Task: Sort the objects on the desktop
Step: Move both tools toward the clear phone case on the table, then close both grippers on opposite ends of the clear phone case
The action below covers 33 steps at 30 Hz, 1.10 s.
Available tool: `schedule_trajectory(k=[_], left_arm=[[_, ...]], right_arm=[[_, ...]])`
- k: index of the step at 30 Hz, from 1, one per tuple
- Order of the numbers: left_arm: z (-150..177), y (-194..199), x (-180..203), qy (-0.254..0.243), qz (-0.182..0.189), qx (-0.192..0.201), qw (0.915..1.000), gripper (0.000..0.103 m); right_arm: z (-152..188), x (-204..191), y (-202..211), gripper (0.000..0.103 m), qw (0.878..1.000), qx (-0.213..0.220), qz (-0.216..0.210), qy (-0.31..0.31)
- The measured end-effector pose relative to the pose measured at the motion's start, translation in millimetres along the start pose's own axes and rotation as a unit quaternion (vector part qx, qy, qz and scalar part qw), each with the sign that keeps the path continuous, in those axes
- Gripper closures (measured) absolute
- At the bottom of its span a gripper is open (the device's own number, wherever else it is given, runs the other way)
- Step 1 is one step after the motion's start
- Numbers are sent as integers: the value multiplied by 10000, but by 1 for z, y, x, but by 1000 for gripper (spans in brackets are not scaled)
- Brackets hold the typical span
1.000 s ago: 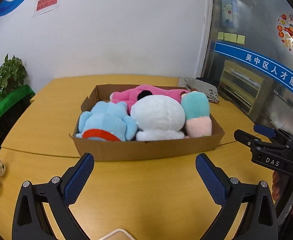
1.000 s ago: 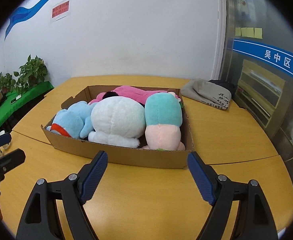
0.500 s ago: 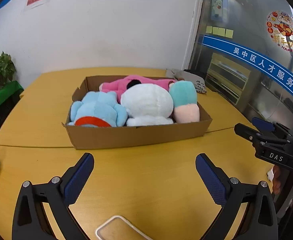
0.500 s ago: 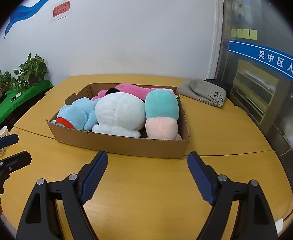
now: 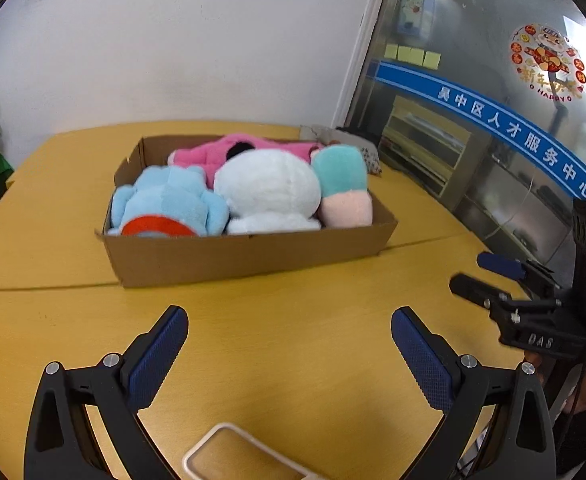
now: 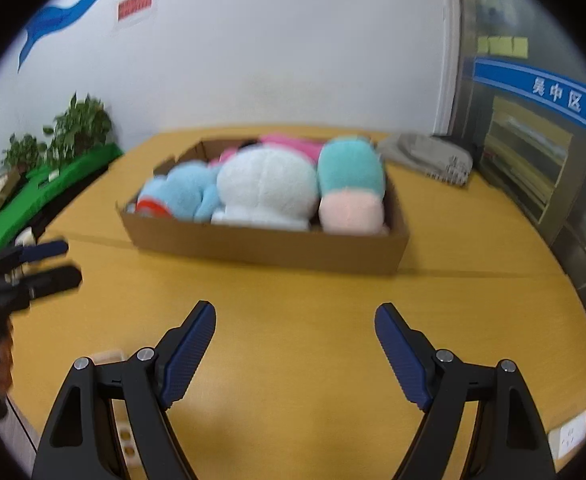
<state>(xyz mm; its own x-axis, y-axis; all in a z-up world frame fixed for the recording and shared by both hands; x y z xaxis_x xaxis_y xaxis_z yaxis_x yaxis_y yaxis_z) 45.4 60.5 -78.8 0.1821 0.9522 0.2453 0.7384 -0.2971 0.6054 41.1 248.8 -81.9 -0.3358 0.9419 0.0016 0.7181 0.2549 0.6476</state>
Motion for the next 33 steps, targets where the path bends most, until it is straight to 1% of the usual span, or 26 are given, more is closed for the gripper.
schedule_trajectory(k=[1, 4, 7, 9, 12, 14, 16, 17, 18, 19, 20, 22, 25, 29, 30, 31, 32, 33], left_arm=[[9, -3, -7, -26, 5, -136, 9999, 0], [39, -14, -25, -125, 103, -580, 9982, 0], [76, -25, -36, -313, 380, -1125, 9924, 0], [100, -31, -45, -415, 426, -1531, 9864, 0], [125, -39, -56, -411, 355, -1902, 9802, 1], [133, -42, -58, -443, 254, -1999, 9785, 2], [140, -42, -56, -521, 217, -2032, 9775, 3], [142, -41, -54, -590, 201, -2030, 9772, 3], [143, -40, -51, -646, 198, -2045, 9765, 3], [145, -39, -47, -702, 196, -2064, 9757, 3], [147, -38, -44, -739, 197, -2080, 9751, 3], [150, -37, -35, -770, 244, -2093, 9745, 3], [155, -37, -18, -937, 450, -2143, 9712, 2], [154, -42, -3, -1195, 735, -2185, 9657, 2], [151, -43, 2, -1320, 819, -2177, 9636, 2], [147, -42, 8, -1561, 904, -2118, 9605, 2], [142, -41, 14, -1871, 1001, -2043, 9556, 2], [137, -40, 20, -2188, 1105, -1974, 9492, 2]], right_arm=[[15, -8, -4, 21, 9997, -193, -125, 43], [63, -48, -10, 23, 9939, -723, -811, 176], [89, -84, -10, 23, 9862, -880, -1369, 309], [103, -108, -14, 23, 9775, -1055, -1788, 365], [116, -133, -18, 25, 9683, -1157, -2097, 711], [126, -149, -20, 31, 9614, -1218, -2247, 1016], [139, -163, -21, 33, 9528, -1274, -2366, 1412], [148, -167, -23, 39, 9500, -1300, -2288, 1678], [154, -169, -27, 40, 9474, -1323, -2220, 1887], [154, -168, -27, 41, 9461, -1292, -2320, 1855], [153, -165, -28, 41, 9458, -1286, -2331, 1861], [148, -157, -31, 41, 9465, -1200, -2256, 1971], [136, -131, -38, 41, 9471, -1017, -2070, 2229], [126, -91, -42, 39, 9409, -949, -2123, 2462], [126, -85, -41, 38, 9379, -898, -2144, 2575], [125, -82, -37, 38, 9340, -825, -2215, 2680], [123, -81, -33, 35, 9274, -743, -2385, 2784], [123, -82, -29, 31, 9179, -678, -2629, 2895]])
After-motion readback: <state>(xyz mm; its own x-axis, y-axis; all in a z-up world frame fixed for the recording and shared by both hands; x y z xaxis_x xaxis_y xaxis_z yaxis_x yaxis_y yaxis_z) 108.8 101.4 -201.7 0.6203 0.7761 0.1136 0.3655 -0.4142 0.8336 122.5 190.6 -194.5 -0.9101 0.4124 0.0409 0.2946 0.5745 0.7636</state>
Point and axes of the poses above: each gripper's, at about its wrist camera, not at the fingertips, and y roughly against the way its jaws point, x to its right, z to its underside, the point moved 8 cm from there along -y, roughly the way its jaws point, and after that the axes turned 2 degrees about x, right-handed, at the moved point
